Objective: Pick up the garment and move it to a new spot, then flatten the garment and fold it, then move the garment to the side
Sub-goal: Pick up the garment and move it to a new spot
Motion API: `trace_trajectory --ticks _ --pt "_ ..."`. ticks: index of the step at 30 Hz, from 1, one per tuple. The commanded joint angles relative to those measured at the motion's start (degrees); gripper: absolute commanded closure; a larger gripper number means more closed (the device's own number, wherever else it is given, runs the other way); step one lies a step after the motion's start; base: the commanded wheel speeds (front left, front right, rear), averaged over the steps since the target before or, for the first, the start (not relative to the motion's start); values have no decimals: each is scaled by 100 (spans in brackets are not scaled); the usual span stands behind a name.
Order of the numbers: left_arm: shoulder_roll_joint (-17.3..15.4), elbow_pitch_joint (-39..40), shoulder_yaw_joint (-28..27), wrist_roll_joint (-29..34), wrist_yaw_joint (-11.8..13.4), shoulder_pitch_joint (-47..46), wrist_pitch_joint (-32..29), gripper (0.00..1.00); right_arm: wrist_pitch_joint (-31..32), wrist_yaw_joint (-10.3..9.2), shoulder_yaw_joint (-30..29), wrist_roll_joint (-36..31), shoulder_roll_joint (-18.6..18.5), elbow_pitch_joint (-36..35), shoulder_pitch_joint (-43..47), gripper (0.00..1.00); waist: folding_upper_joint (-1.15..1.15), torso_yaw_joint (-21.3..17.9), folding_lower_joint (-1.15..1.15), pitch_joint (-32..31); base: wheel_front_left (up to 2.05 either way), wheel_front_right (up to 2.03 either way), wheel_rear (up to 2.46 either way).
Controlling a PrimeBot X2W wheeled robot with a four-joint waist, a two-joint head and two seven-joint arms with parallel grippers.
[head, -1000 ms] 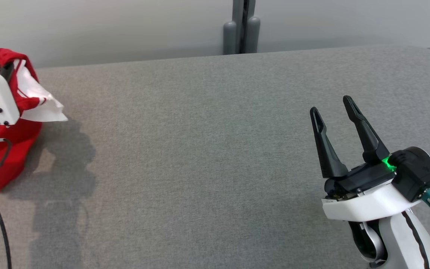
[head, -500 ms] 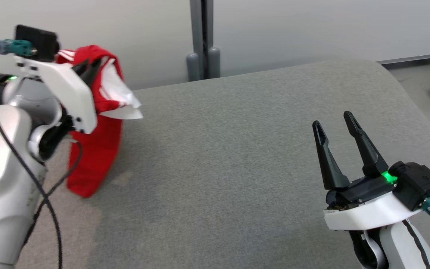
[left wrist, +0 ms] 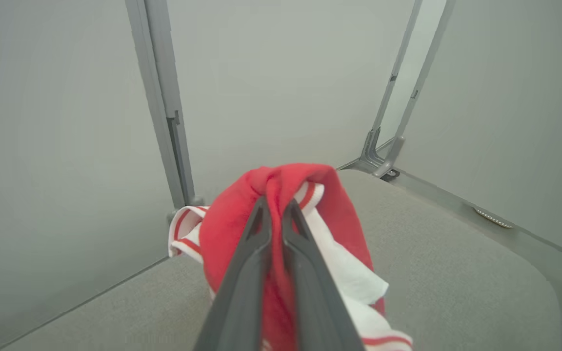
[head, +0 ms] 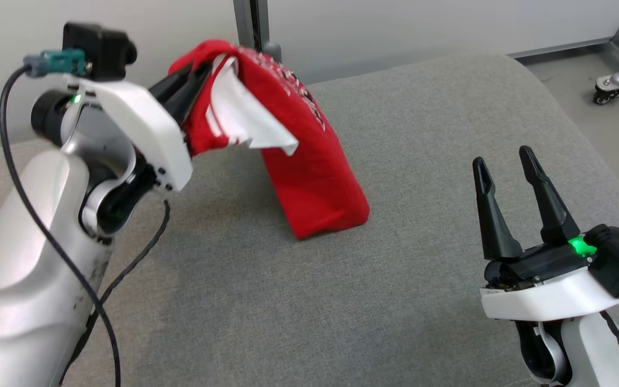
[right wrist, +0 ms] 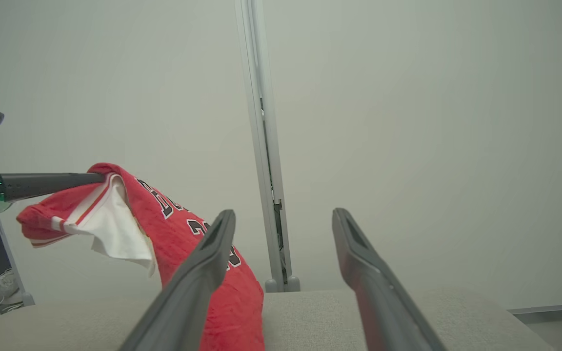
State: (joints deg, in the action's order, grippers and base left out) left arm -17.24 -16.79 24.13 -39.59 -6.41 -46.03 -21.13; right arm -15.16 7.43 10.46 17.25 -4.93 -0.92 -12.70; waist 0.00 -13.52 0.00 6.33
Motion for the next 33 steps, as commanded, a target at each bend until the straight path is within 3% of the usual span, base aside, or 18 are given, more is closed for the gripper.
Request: trace_trajectory --ticks 1,11,19,20,21,26,27,29,33 --pt "-129 12 -113 -110 94 328 61 100 -13 11 -52 -28 16 -11 -55 0 0 36 0 131 0 0 0" --pt "-567 -355 -403 -118 285 1496 570 100 -13 11 -48 -85 25 80 -147 0 0 293 0 325 0 0 0" --pt "-615 -1092 -233 269 430 2232 1380 100 -13 11 43 -40 -54 237 -17 0 0 494 0 115 0 0 0" --pt "-582 -1182 -242 308 479 2267 1518 76 -13 11 49 -32 -64 252 6 0 0 513 0 87 0 0 0" --pt "-549 -1282 -237 357 515 2301 1630 66 -12 11 57 -25 -80 268 19 0 0 531 0 65 0 0 0" --pt "-395 -1733 -156 497 596 2345 2081 50 -13 11 101 -19 -123 293 6 0 0 598 0 16 0 0 0" --pt "-369 -1821 -155 487 605 2348 2147 40 -13 11 104 -15 -127 297 4 0 0 607 0 9 0 0 0" --pt "-301 -1982 -140 500 590 2350 2275 0 -13 11 116 -12 -136 306 14 0 0 622 0 -4 0 0 0" --pt "-248 -2125 -183 545 584 2238 2704 0 -13 11 111 3 -167 326 61 0 0 655 0 -42 0 0 0"
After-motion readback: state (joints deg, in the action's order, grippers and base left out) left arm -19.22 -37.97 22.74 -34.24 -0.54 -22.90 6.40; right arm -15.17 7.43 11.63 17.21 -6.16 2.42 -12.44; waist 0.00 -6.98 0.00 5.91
